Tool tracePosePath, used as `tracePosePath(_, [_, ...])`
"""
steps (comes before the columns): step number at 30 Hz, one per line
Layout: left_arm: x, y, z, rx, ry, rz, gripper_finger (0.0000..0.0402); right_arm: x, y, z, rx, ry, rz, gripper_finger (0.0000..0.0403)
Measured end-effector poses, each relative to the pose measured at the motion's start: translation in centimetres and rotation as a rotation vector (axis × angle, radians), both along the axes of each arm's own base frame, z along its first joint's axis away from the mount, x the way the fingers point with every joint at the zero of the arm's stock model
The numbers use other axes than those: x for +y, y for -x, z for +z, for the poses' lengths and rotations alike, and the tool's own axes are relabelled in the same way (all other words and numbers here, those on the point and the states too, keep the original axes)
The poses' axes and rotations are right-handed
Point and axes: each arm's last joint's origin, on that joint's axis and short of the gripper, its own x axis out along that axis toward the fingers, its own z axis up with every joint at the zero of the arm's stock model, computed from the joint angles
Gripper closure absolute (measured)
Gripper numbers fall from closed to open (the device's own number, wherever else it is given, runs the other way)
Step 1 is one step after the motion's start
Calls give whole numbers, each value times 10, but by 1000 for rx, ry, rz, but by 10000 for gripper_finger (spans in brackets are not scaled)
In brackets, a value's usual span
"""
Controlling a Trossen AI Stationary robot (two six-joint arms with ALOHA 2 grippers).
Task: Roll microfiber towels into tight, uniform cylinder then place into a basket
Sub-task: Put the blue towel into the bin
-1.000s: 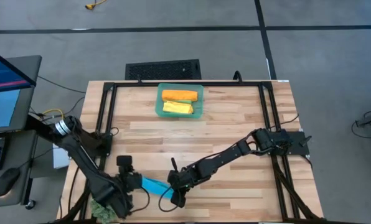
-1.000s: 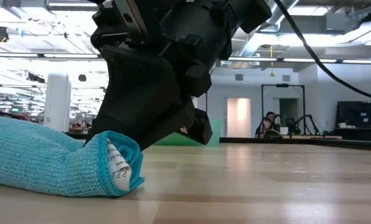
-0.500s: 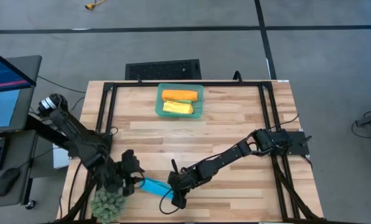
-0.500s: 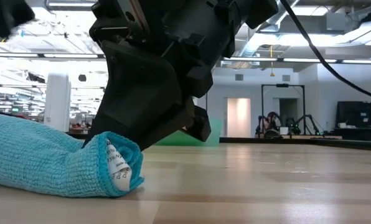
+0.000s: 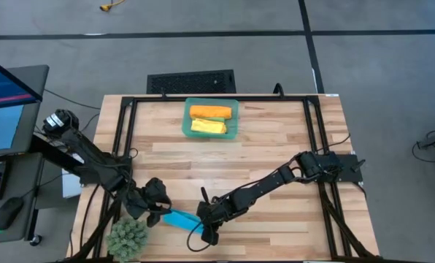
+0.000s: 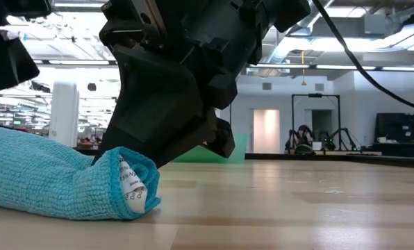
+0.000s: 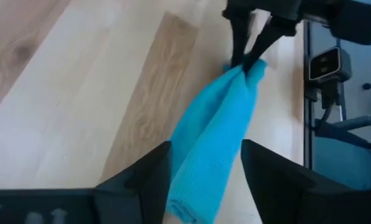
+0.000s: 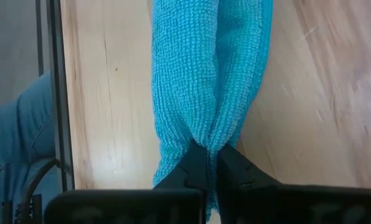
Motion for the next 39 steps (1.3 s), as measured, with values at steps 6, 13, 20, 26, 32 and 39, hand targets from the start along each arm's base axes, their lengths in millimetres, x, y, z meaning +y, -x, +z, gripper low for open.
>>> tracePosePath(6, [2, -1, -3, 52, 35, 20, 167, 0, 0, 0, -1, 1, -1, 377])
tracePosePath(13, [-6, -12, -34, 208, 31, -14, 142, 0, 0, 0, -2, 2, -2, 380])
tracePosePath(20, [-10, -27, -56, 275, 75, -50, 141, 0, 0, 0, -1, 2, -3, 377])
tracePosePath(26, [-12, -36, -69, 300, 96, -55, 147, 1, 0, 0, -2, 2, 0, 379])
tracePosePath(32, [-19, -41, -70, 237, 133, -112, 214, 2, 1, 0, -1, 2, 1, 379])
tracePosePath(39, [-23, -37, -71, 247, 134, -168, 359, 1, 1, 0, -7, 16, 23, 380])
